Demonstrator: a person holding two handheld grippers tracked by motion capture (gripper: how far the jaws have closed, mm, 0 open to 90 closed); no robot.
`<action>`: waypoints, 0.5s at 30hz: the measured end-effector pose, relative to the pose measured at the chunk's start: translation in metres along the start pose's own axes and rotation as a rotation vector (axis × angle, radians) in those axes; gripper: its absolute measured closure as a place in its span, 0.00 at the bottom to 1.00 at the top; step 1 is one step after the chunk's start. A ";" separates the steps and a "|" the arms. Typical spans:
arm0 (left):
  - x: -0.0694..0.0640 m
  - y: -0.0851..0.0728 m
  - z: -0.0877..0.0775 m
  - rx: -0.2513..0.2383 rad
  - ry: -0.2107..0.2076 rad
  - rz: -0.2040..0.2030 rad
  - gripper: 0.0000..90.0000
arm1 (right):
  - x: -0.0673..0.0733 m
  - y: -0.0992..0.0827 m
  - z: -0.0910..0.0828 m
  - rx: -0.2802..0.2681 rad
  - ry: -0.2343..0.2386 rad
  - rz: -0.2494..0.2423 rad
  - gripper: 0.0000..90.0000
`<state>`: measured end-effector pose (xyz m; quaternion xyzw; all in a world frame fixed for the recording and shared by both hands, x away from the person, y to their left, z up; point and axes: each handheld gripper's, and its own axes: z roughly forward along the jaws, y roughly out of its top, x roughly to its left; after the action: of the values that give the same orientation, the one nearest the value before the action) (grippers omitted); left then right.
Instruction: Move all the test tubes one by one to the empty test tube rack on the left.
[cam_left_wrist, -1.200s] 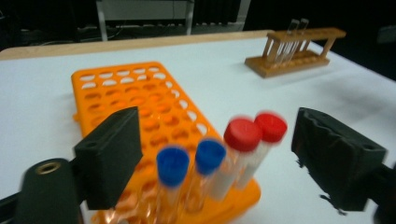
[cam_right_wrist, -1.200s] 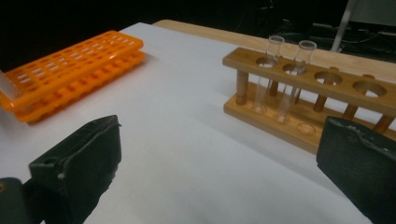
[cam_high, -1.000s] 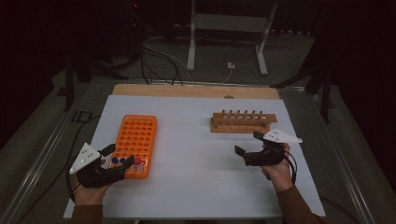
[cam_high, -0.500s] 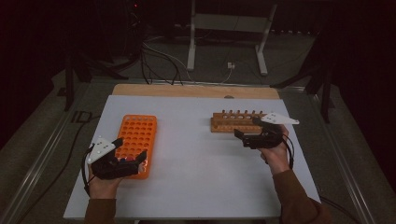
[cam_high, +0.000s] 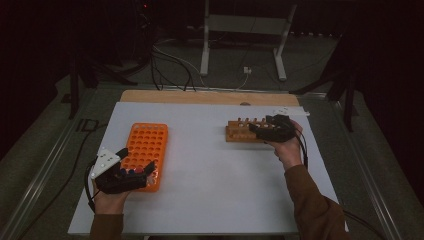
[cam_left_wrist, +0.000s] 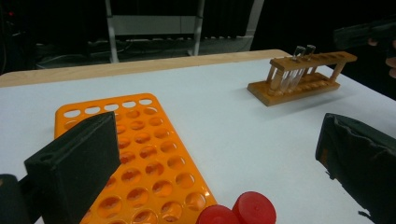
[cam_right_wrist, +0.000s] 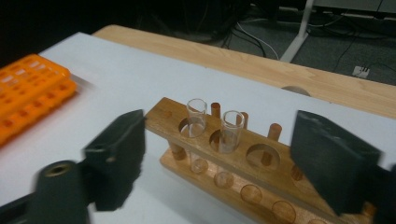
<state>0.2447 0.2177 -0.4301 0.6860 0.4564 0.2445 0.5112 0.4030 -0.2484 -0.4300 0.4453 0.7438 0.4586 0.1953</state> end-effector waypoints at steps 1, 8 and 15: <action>0.000 0.000 0.000 -0.002 0.001 -0.001 0.00 | 0.000 0.000 0.003 0.006 -0.004 -0.012 0.28; 0.001 -0.001 -0.001 -0.009 0.006 -0.013 0.01 | -0.005 -0.004 0.022 0.019 -0.045 -0.007 0.60; 0.001 -0.002 -0.001 -0.003 0.005 -0.011 0.00 | -0.006 -0.007 0.034 0.029 -0.070 -0.017 0.71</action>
<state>0.2441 0.2192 -0.4321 0.6821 0.4610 0.2444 0.5124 0.4266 -0.2374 -0.4535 0.4577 0.7468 0.4301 0.2186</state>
